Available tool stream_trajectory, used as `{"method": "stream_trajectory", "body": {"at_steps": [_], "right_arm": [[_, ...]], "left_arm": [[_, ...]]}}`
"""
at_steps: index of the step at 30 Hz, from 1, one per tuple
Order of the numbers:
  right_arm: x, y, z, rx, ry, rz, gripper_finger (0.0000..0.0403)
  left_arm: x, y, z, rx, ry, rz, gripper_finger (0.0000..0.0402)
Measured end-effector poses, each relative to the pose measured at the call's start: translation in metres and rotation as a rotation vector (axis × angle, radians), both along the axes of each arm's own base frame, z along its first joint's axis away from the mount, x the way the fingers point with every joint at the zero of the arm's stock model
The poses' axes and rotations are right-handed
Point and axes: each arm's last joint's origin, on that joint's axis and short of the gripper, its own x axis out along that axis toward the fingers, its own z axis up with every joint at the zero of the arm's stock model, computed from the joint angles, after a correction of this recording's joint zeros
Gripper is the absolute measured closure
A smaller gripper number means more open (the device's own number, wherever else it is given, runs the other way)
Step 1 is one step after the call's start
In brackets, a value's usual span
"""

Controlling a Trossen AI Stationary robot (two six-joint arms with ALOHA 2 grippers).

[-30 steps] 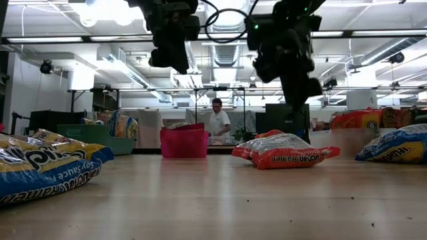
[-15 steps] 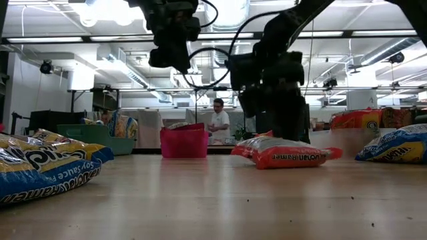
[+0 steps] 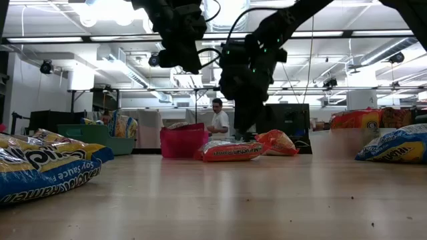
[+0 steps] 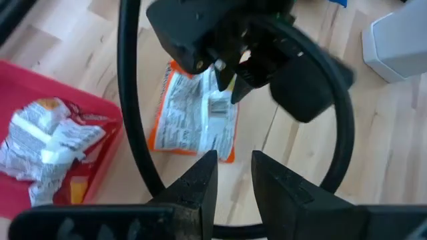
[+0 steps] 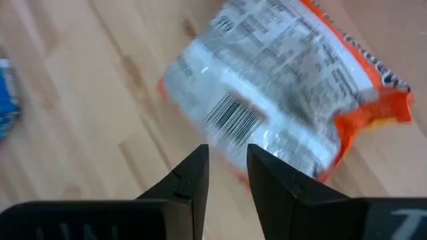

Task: Sort Maruchan noodles
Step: Put the orange noodle pack into the transparent bin

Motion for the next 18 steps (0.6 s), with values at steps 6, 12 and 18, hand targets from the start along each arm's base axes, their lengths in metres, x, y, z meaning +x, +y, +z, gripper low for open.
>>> {"method": "stream_trajectory", "body": {"at_steps": [6,12,18], "right_arm": [[-0.014,0.002,0.026,-0.003,-0.003,0.002,0.0312],[-0.031,0.008,0.039,-0.044,0.022,-0.015,0.0312],[-0.049,0.013,0.034,-0.033,0.056,-0.043,0.0312]], "left_arm": [[0.002,0.0,-0.018,0.022,-0.02,-0.026,0.0326],[0.009,-0.004,-0.037,0.005,-0.131,-0.038,0.0326],[0.016,-0.011,-0.052,0.013,-0.227,-0.049,0.0326]]}}
